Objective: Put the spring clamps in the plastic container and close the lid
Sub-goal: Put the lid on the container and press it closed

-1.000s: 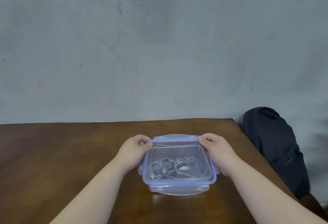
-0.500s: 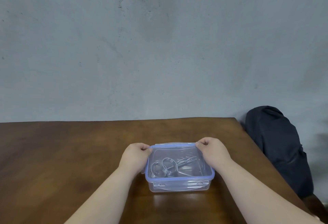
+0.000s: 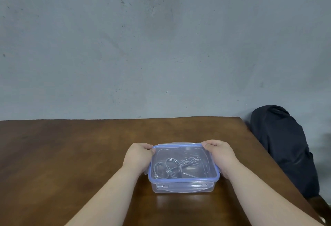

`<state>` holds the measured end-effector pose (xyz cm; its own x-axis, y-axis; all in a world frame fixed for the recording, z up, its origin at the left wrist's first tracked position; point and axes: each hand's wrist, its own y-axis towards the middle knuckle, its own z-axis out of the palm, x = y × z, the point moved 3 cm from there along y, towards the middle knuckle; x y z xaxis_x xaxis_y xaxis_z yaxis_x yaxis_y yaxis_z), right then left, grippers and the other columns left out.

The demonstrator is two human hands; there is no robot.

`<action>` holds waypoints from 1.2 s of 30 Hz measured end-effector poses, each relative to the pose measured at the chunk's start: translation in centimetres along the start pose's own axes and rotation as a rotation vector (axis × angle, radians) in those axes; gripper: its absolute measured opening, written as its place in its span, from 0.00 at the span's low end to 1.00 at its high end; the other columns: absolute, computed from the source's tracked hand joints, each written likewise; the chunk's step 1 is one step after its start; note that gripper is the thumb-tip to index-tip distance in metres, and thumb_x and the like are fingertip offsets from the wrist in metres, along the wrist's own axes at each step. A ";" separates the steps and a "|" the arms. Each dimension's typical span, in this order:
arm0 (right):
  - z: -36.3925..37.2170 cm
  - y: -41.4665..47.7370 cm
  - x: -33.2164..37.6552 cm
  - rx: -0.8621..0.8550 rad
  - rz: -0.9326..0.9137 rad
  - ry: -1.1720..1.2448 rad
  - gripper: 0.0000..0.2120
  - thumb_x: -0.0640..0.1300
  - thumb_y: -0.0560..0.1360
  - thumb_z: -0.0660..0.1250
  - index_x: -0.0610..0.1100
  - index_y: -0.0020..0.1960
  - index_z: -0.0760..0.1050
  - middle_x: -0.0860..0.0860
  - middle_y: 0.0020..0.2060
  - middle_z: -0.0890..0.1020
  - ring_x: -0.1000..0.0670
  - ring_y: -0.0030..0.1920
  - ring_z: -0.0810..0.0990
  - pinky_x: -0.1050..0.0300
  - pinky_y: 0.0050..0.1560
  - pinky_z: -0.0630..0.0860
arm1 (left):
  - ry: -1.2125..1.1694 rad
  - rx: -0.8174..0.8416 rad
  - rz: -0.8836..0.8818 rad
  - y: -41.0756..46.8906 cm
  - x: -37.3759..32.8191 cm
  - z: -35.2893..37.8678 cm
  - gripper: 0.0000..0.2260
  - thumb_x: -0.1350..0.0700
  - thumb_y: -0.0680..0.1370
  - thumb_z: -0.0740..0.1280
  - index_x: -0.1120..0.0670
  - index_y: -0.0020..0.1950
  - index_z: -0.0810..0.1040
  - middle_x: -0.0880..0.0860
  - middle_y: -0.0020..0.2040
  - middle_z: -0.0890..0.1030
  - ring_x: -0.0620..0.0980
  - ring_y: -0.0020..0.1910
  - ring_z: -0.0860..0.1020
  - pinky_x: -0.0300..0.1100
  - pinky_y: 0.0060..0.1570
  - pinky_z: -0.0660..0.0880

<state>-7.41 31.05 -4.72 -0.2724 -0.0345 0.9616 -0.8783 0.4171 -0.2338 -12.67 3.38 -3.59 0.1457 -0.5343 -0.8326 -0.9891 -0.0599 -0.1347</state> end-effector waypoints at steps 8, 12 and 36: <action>0.5 0.0 -0.5 0.086 -0.011 0.098 0.08 0.42 0.83 0.66 0.44 0.56 0.84 0.44 0.50 0.89 0.40 0.52 0.87 0.41 0.56 0.83 | -0.357 0.123 -0.039 -0.8 0.0 2.4 0.18 0.64 0.81 0.58 0.51 0.68 0.75 0.52 0.60 0.82 0.51 0.52 0.83 0.41 0.44 0.80; 0.8 0.3 -1.1 0.204 -0.011 0.355 0.14 0.36 0.85 0.60 0.42 0.65 0.80 0.48 0.61 0.84 0.44 0.59 0.85 0.49 0.56 0.81 | -0.661 0.199 -0.037 -1.2 0.1 2.8 0.19 0.68 0.80 0.58 0.53 0.68 0.76 0.54 0.63 0.80 0.55 0.53 0.83 0.44 0.44 0.80; 1.1 -4.4 3.8 0.717 -0.471 -1.554 0.65 0.70 0.65 0.74 0.52 0.83 0.33 0.49 0.84 0.37 0.47 0.82 0.33 0.46 0.80 0.40 | 1.056 0.640 0.611 -3.3 -4.1 2.0 0.60 0.31 0.62 0.73 0.49 0.79 0.37 0.49 0.81 0.39 0.49 0.78 0.37 0.53 0.77 0.51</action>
<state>-4.98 28.07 -0.20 0.3171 -0.9471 0.0493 -0.8520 -0.3073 -0.4239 -9.93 7.44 -0.83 -0.6746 -0.7329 -0.0881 -0.6646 0.6549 -0.3597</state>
